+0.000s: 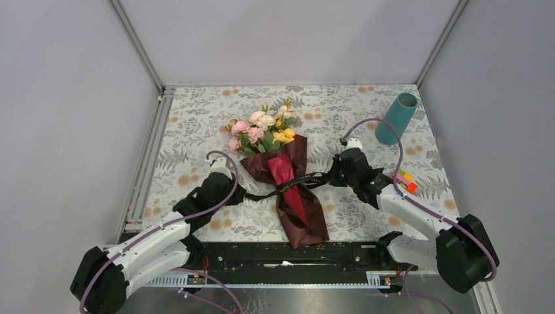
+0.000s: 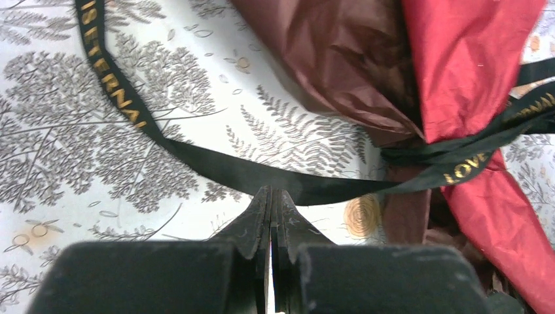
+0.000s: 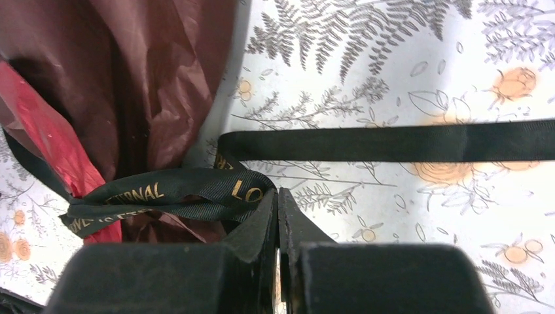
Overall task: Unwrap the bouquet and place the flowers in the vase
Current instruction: Untie the ribbon from the wrapping paper.
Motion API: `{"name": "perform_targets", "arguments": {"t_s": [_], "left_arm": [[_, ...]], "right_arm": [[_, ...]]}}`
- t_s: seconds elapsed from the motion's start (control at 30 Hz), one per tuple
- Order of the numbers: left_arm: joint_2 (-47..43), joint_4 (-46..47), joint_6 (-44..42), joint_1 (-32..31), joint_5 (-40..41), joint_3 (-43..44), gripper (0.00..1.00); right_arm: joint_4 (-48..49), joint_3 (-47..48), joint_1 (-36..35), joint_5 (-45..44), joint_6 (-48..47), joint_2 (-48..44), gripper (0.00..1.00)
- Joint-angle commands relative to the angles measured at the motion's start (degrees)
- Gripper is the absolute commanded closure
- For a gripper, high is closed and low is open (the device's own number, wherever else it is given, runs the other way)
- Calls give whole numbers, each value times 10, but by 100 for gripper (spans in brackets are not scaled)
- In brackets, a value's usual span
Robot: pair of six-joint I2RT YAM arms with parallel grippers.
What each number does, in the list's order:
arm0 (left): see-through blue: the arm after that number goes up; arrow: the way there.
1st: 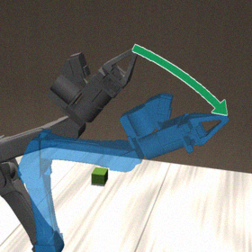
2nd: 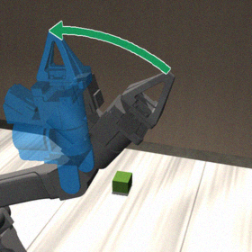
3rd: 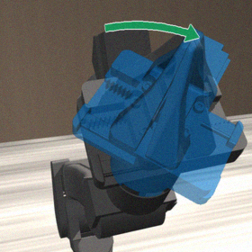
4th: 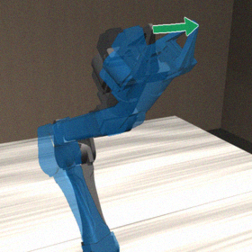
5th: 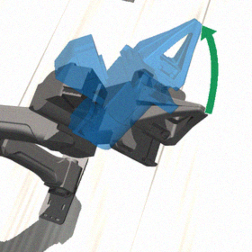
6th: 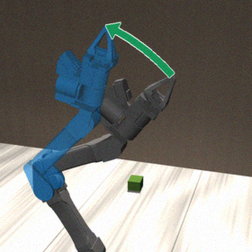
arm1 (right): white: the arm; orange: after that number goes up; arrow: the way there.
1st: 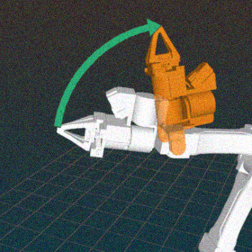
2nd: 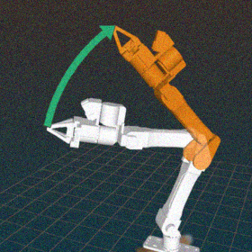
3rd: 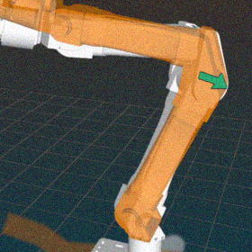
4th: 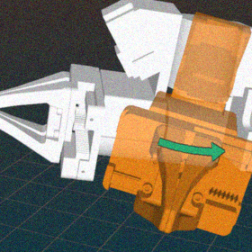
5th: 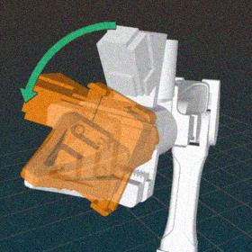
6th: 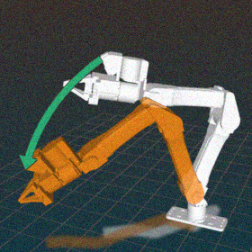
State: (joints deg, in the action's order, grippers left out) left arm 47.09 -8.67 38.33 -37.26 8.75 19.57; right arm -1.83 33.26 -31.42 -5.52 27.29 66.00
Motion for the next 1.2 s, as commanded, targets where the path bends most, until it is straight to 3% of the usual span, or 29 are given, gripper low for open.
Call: {"name": "perform_targets", "arguments": {"t_s": [0.0, 0.2, 0.33, 0.47, 0.67, 0.83, 1.0, 1.17], "left_arm": [[-16, -1, 21, 26, -15, -17, 100], [-25, -1, 35, 45, -18, -35, 100], [-28, 61, -8, 45, -82, -35, 100], [-8, 129, -54, 39, -163, -9, 77], [91, 182, -146, -55, -159, 89, 48], [218, 199, -228, -116, -146, 185, 35], [309, 184, -277, -147, -107, 268, 30], [354, 168, -295, -159, -99, 299, 30]], "right_arm": [[-15, -23, 6, -39, 19, -35, 100], [-16, -47, 10, -40, 28, -51, 100], [10, -52, 10, 34, -5, -57, 100], [66, -55, 10, 144, -29, -64, 100], [74, -61, 10, 160, -21, -68, 100], [84, -63, 11, 185, -11, -60, 100], [77, -57, 11, 185, -16, -68, 100], [62, -47, 11, 181, -26, -73, 100]]}}
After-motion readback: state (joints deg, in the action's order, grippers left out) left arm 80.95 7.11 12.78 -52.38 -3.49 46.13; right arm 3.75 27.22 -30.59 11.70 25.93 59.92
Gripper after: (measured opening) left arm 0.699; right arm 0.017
